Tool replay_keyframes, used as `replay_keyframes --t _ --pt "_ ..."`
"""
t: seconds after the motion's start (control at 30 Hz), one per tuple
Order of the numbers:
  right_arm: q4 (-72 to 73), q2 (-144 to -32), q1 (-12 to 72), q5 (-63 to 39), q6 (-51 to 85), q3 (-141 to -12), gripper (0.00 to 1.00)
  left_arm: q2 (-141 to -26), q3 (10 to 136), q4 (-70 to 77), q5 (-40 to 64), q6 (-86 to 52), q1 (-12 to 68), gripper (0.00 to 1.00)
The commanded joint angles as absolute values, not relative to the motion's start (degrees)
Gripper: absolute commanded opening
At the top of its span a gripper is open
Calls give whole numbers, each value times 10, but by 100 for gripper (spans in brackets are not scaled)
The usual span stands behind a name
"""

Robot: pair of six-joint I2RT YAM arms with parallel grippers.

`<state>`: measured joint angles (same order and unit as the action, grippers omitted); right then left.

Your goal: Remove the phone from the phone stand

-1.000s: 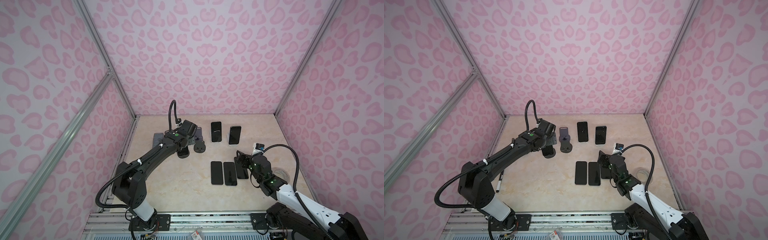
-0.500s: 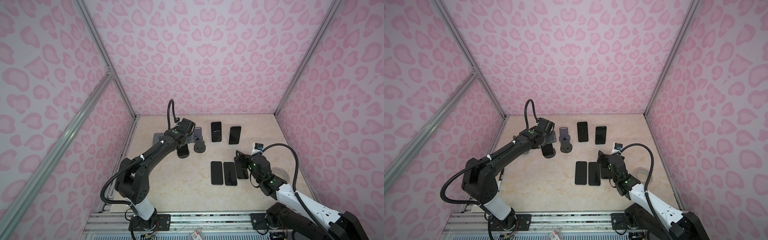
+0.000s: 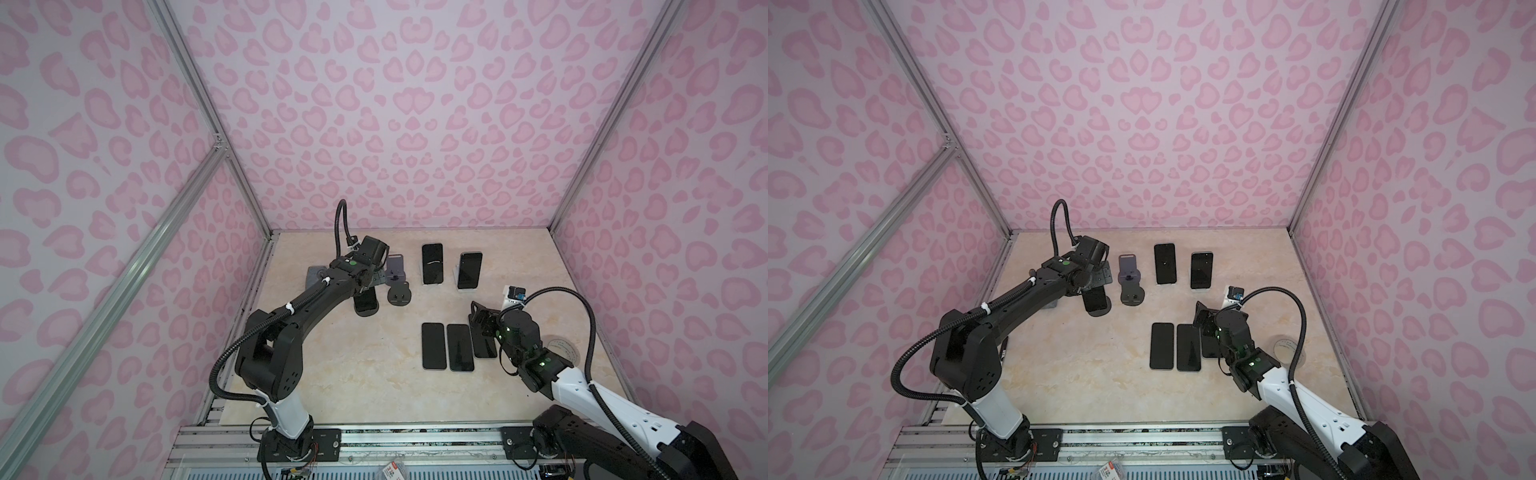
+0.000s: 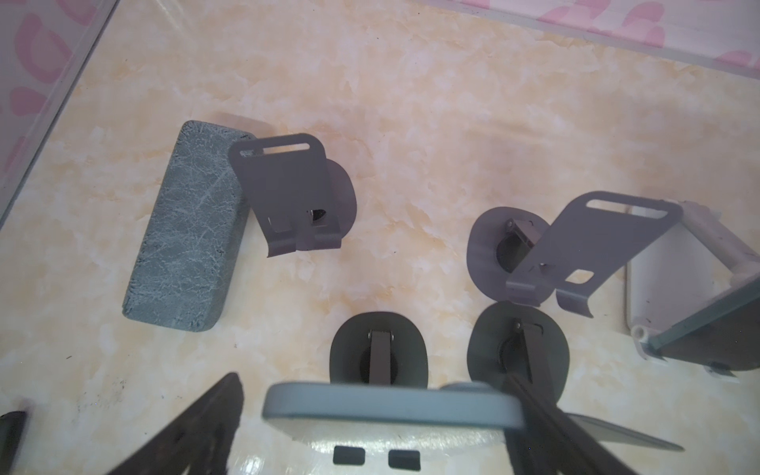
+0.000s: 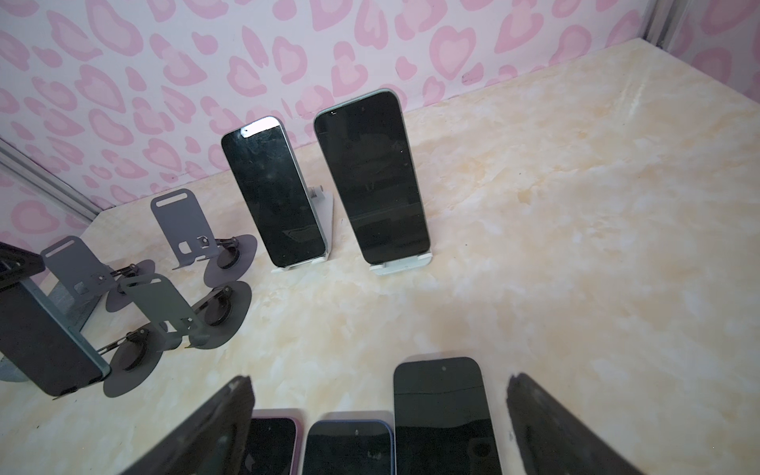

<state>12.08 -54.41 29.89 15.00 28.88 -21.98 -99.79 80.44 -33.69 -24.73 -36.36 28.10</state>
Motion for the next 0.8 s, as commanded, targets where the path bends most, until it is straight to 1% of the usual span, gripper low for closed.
replay_keyframes --t 0.0,0.13,0.47,0.7,0.77 --pt "120 -544 300 159 283 -222 98 -1007 805 -319 -261 -361 279 98" --pt "121 -538 301 163 283 -219 98 -1007 796 -302 -261 -361 279 91" --pt "124 -542 301 162 283 -219 98 -1004 786 -297 -278 -361 279 79" --pt "125 -545 303 163 283 -219 98 -995 782 -300 -279 -353 279 67" --pt "127 -547 303 163 283 -219 98 -991 781 -301 -279 -351 279 66"
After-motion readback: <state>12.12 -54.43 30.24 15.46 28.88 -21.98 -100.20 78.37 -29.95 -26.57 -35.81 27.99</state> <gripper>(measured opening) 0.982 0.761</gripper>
